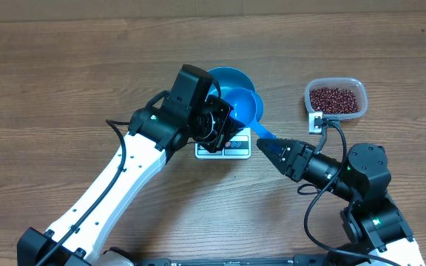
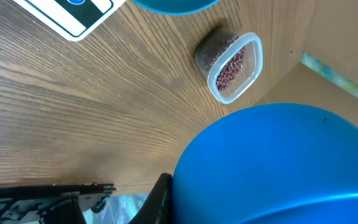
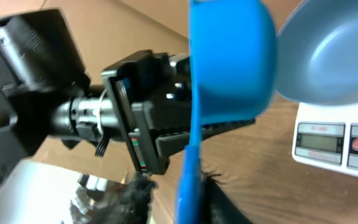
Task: Scoop item into bowl and weigh 150g on scale
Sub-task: 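Release the scoop from the left gripper, right gripper holding handle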
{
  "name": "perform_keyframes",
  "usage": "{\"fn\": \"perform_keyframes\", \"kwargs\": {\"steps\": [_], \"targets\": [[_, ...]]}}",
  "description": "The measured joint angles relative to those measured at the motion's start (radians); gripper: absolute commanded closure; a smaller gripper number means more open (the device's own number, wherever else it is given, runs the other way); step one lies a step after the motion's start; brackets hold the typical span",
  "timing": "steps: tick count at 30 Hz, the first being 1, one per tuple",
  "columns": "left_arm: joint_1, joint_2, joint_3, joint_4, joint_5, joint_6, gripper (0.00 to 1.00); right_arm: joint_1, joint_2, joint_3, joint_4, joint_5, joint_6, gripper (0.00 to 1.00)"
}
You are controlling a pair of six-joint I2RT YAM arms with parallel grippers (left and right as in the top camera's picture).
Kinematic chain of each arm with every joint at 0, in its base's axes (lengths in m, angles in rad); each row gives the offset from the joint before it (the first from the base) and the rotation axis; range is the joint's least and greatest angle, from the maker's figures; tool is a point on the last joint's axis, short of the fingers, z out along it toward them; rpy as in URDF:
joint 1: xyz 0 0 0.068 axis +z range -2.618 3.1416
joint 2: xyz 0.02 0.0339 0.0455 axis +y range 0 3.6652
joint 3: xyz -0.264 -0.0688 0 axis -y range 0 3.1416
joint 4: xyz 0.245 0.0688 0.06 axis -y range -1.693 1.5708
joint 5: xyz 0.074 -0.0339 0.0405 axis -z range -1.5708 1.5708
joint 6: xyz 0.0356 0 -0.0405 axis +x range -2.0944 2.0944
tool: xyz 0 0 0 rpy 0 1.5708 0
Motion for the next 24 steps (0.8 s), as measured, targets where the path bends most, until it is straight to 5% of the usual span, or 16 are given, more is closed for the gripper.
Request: {"fn": "perform_keyframes", "kwargs": {"steps": [19,24], "targets": [[0.0,0.0,0.0,-0.01,0.003,-0.015,0.96,0.0,0.001,0.0,0.001,0.05,-0.003,0.77],[0.0,0.0,0.0,-0.015,0.003,-0.015,0.95,0.0,0.007,0.0,0.003,0.059,-0.002,0.85]]}}
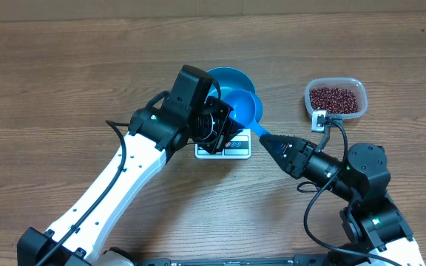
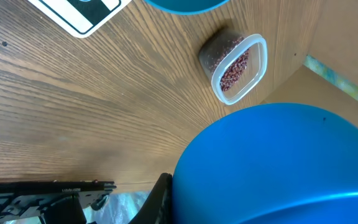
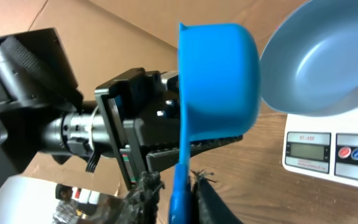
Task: Scoop item into bowl and weigh 150g on scale
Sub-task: 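Release the scoop from the left gripper, right gripper holding handle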
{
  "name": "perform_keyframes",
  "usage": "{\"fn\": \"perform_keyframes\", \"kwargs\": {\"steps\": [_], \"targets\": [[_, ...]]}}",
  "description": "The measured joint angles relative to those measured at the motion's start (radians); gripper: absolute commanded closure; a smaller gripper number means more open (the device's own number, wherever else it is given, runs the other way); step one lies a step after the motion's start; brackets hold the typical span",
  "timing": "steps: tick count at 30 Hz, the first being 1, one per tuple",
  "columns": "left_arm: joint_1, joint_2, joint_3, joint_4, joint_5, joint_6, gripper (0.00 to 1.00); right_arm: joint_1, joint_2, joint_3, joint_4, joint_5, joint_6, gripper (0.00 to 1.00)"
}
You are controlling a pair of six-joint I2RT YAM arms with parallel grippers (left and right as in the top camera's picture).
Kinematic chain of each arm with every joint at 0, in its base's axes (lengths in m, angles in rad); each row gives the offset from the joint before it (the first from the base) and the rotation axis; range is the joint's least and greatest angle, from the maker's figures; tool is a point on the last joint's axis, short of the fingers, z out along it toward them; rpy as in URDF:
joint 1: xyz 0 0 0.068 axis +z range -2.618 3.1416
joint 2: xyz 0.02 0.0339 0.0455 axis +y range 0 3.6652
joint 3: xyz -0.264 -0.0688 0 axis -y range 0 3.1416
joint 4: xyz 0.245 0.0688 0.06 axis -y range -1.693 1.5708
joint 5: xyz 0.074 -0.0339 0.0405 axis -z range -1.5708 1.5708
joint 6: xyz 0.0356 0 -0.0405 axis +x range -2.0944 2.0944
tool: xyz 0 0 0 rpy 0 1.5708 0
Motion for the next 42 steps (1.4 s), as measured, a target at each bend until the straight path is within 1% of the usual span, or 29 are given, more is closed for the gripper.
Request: {"fn": "perform_keyframes", "kwargs": {"steps": [4,8,17,18,19,20,23,31,33,35,42], "targets": [[0.0,0.0,0.0,0.0,0.0,0.0,0.95,0.0,0.021,0.0,0.0,0.002,0.0,0.88],[0.0,0.0,0.0,0.0,-0.001,0.0,0.95,0.0,0.027,0.0,0.003,-0.002,-0.003,0.96],[-0.002,0.0,0.0,-0.002,-0.004,0.0,0.96,0.0,0.027,0.0,0.004,-0.001,-0.005,0.96],[-0.002,0.0,0.0,-0.002,-0.004,0.0,0.95,0.0,0.027,0.0,0.004,-0.001,-0.005,0.94],[-0.002,0.0,0.0,-0.003,-0.004,0.0,0.95,0.0,0.027,0.0,0.003,0.0,-0.005,0.89],[-0.002,0.0,0.0,-0.003,-0.004,0.0,0.96,0.0,0.027,0.0,0.003,-0.001,-0.005,0.86],[-0.002,0.0,0.0,-0.003,-0.004,0.0,0.95,0.0,0.027,0.0,0.008,-0.004,-0.003,0.83],[-0.011,0.0,0.0,-0.003,-0.004,0.0,0.96,0.0,0.027,0.0,0.021,-0.005,-0.001,0.84],[-0.013,0.0,0.0,-0.004,-0.004,0.0,0.95,0.0,0.027,0.0,0.023,-0.005,-0.001,0.94],[-0.013,0.0,0.0,-0.008,-0.003,0.0,0.96,0.0,0.028,0.0,0.02,-0.004,-0.002,0.96],[-0.013,0.0,0.0,-0.014,-0.001,0.0,0.96,0.0,0.032,0.0,0.014,-0.002,-0.002,0.96]]}}
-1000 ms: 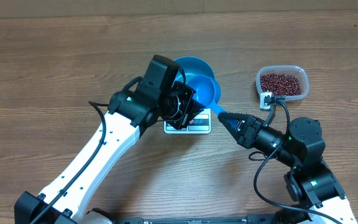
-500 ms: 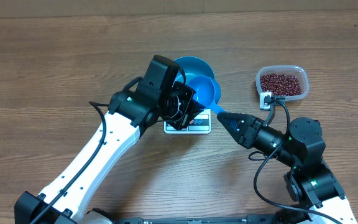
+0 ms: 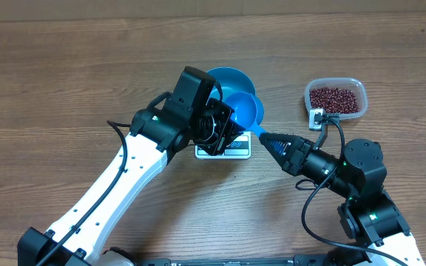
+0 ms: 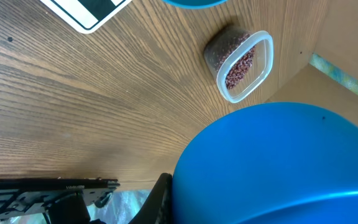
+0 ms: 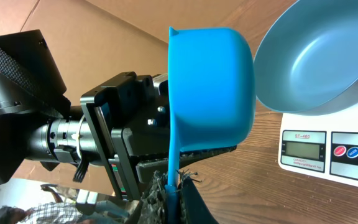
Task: Scoop item into bowl and weigh 150g on scale
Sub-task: 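Release the scoop from the left gripper, right gripper holding handle, then carry the scoop with the right gripper to the bean tub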
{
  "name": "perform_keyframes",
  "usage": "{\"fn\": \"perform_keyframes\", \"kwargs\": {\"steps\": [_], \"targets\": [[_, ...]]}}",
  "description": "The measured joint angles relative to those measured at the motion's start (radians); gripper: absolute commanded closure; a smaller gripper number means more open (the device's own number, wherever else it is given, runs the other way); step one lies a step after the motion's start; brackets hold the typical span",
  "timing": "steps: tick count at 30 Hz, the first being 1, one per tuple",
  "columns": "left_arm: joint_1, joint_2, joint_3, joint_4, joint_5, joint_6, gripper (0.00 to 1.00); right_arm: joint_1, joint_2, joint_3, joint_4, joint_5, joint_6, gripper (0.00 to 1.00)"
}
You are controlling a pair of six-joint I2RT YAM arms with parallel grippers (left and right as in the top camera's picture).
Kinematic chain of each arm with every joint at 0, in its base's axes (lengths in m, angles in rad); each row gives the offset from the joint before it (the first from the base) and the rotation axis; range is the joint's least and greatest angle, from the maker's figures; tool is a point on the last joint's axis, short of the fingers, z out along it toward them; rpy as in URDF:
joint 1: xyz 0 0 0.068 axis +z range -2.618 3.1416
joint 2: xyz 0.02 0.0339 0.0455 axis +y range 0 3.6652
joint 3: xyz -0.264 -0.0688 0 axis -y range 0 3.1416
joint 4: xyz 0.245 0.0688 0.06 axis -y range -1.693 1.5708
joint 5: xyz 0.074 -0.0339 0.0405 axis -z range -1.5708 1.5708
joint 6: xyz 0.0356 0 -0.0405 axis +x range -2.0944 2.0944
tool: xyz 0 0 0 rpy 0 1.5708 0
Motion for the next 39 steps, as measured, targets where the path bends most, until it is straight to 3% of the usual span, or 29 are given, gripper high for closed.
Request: {"fn": "perform_keyframes", "kwargs": {"steps": [5,8,9,11,19,24,33,39], "targets": [[0.0,0.0,0.0,-0.002,0.0,0.0,0.91,-0.001,0.0,0.0,0.002,-0.019,0.014,0.96],[0.0,-0.002,0.0,-0.01,0.0,0.002,0.64,-0.004,0.003,0.0,0.01,-0.056,0.018,0.96],[0.0,-0.002,0.0,-0.009,0.001,0.002,0.51,-0.004,0.003,0.0,0.016,-0.072,0.019,0.96],[0.0,-0.002,0.0,-0.006,-0.002,0.007,0.42,-0.006,0.003,0.0,0.016,-0.084,0.006,0.96],[0.08,-0.003,0.0,0.121,0.072,0.164,0.35,-0.006,0.013,0.002,-0.043,0.002,-0.127,0.96],[0.261,-0.043,0.0,0.151,0.171,0.375,0.3,-0.025,0.019,0.05,-0.25,0.107,-0.224,0.96],[0.461,-0.22,0.0,0.126,0.244,0.723,0.2,-0.147,0.094,0.428,-0.725,0.281,-0.422,0.96],[0.497,-0.25,0.0,0.124,0.248,0.825,0.18,-0.167,0.103,0.497,-0.785,0.211,-0.492,0.96]]}}
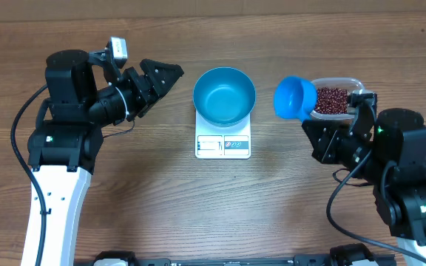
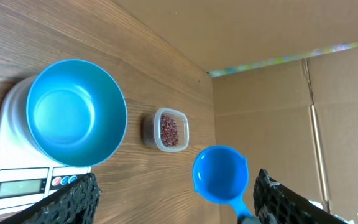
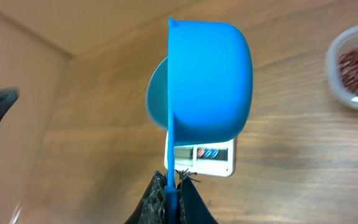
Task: Scoop item into bowl and weigh 150g on scale
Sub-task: 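Carry the scoop with the right gripper to the bean tub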
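Observation:
An empty blue bowl stands on the white scale in the middle of the table. My right gripper is shut on the handle of a blue scoop, which hangs in the air just left of the clear tub of red beans. In the left wrist view the scoop looks empty. My left gripper is open, raised and off to the left of the bowl, with nothing between its fingers. In the right wrist view the scoop hides most of the bowl.
Cardboard walls border the wooden table at the back. The bean tub sits at the right rear, close to the scoop. The scale's display and buttons face the front edge.
My left gripper has let go of the bowl and moved from the scale far off to the left, now open. The bowl stands on the scale. The right gripper has carried the scoop right, beside the bean tub.
At each earlier moment my left gripper held the blue bowl at the scale while the right gripper kept the scoop close beside the bowl, shifting only slightly. Now the bowl rests free on the scale, the left arm is away and the scoop is by the beans.

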{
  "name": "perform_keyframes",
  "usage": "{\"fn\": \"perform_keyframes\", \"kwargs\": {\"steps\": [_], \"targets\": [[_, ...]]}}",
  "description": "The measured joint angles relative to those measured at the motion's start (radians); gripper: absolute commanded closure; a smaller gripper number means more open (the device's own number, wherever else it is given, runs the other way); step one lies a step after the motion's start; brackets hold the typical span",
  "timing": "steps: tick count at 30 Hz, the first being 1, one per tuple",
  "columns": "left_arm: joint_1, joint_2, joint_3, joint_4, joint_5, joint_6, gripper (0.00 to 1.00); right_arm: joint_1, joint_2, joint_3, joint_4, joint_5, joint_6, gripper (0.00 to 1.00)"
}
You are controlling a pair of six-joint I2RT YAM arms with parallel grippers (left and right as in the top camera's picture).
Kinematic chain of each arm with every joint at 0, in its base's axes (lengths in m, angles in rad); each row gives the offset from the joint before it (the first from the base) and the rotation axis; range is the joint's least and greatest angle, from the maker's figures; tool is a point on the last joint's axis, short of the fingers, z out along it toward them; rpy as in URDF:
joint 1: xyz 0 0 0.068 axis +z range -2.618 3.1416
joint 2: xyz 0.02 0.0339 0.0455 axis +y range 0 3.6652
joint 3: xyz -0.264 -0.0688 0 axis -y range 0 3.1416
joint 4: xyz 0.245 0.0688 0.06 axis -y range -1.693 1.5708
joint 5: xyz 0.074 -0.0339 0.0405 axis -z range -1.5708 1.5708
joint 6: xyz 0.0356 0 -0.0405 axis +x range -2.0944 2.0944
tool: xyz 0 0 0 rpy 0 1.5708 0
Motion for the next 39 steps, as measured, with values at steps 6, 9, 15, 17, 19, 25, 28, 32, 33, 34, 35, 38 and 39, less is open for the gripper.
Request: {"fn": "perform_keyframes", "kwargs": {"steps": [6,9,15,17,19,25,28,32,33,34,35,38,39], "targets": [[0.002,0.0,0.0,-0.004,-0.001,0.031,0.18,0.0,-0.038,0.0,-0.115,0.047,-0.03,0.96],[0.002,0.0,0.0,-0.012,-0.005,0.049,0.18,0.0,-0.021,0.002,-0.12,0.115,-0.058,0.96],[0.002,0.0,0.0,-0.088,-0.058,0.077,0.14,0.0,0.187,0.137,-0.189,0.272,-0.109,0.96],[0.002,0.0,0.0,-0.108,-0.081,0.092,0.12,0.0,0.285,0.212,-0.223,0.352,-0.124,0.96],[0.002,0.0,0.0,-0.128,-0.11,0.111,0.1,0.0,0.373,0.281,-0.243,0.43,-0.148,0.96],[0.002,0.0,0.0,-0.174,-0.265,0.155,0.0,0.0,0.553,0.386,-0.232,0.628,-0.257,0.96],[0.002,0.0,0.0,-0.202,-0.362,0.167,0.0,0.0,0.612,0.389,-0.234,0.727,-0.3,0.96],[0.002,0.0,0.0,-0.229,-0.493,0.171,0.0,0.0,0.698,0.389,-0.23,0.848,-0.348,0.96],[0.002,0.0,0.0,-0.232,-0.515,0.171,0.0,0.0,0.715,0.389,-0.226,0.873,-0.356,0.96],[0.002,0.0,0.0,-0.239,-0.545,0.171,0.0,0.0,0.732,0.389,-0.221,0.897,-0.369,0.96],[0.002,0.0,0.0,-0.246,-0.572,0.171,0.0,0.0,0.745,0.389,-0.216,0.914,-0.38,0.96],[0.002,0.0,0.0,-0.261,-0.636,0.171,0.0,0.0,0.784,0.389,-0.199,0.952,-0.409,0.96],[0.002,0.0,0.0,-0.264,-0.654,0.171,0.01,0.0,0.789,0.389,-0.199,0.954,-0.412,0.96]]}}
